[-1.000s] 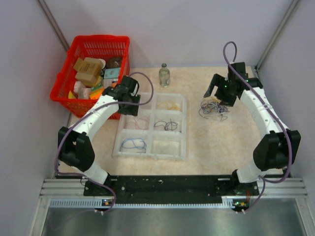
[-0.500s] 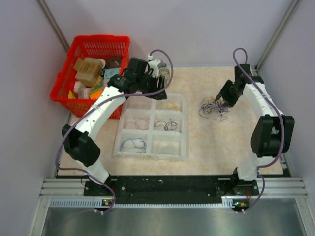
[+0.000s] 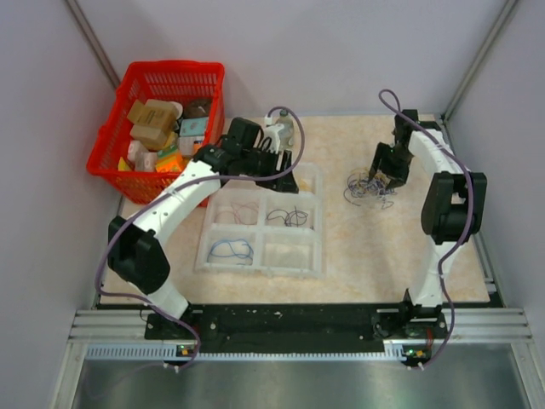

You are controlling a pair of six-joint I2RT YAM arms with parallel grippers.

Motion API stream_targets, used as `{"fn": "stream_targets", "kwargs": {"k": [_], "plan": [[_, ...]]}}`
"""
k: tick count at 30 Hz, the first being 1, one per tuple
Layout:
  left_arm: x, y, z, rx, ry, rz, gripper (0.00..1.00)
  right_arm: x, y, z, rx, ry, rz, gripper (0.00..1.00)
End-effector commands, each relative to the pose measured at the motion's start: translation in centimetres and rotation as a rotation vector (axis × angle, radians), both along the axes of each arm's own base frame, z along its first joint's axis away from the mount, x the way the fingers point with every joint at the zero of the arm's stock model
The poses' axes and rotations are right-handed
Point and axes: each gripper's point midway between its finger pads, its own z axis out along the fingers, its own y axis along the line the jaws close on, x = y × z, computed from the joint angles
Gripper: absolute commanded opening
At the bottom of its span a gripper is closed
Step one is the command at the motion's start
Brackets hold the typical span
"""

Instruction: Untangle the cables

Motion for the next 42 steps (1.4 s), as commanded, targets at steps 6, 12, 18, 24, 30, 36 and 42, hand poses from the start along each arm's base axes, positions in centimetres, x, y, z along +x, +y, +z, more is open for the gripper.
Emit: {"fn": "stream_targets", "kwargs": {"k": [6,12,18,24,30,36,42], "plan": [[0.1,-3.1,3.2,-0.052,-0.092,-0.034,0.62,-0.1,0.1,-1.6,0.013,0.034,0.014,0.25],[-0.7,-6.5,2.4,0.014,-0.06,-0.088,0.62,-3.2,0.8,-0.4,0.051,0.014,-0.003,0.0],[-2.1,-9.2,1.7,0.025,-0.058,-0.149,0.63,-9.5,3.1,0.5,0.189,-0.011,0.016,0.0],[-2.1,-11.7,1.8,0.01,-0.04,-0.181,0.6,-11.8,3.4,1.9,0.26,-0.067,-0.016,0.08],[-2.8,-11.1,2.2,0.028,-0.062,-0.187,0.6,-7.0,1.9,2.4,0.238,-0.089,-0.064,0.49],[-3.0,-9.1,1.4,0.096,-0.115,-0.178,0.61,-3.3,1.6,2.0,0.156,-0.133,-0.07,0.52],[-3.7,-7.1,0.8,0.134,-0.157,-0.172,0.61,-1.5,1.4,0.0,0.041,-0.159,0.01,0.49]]}}
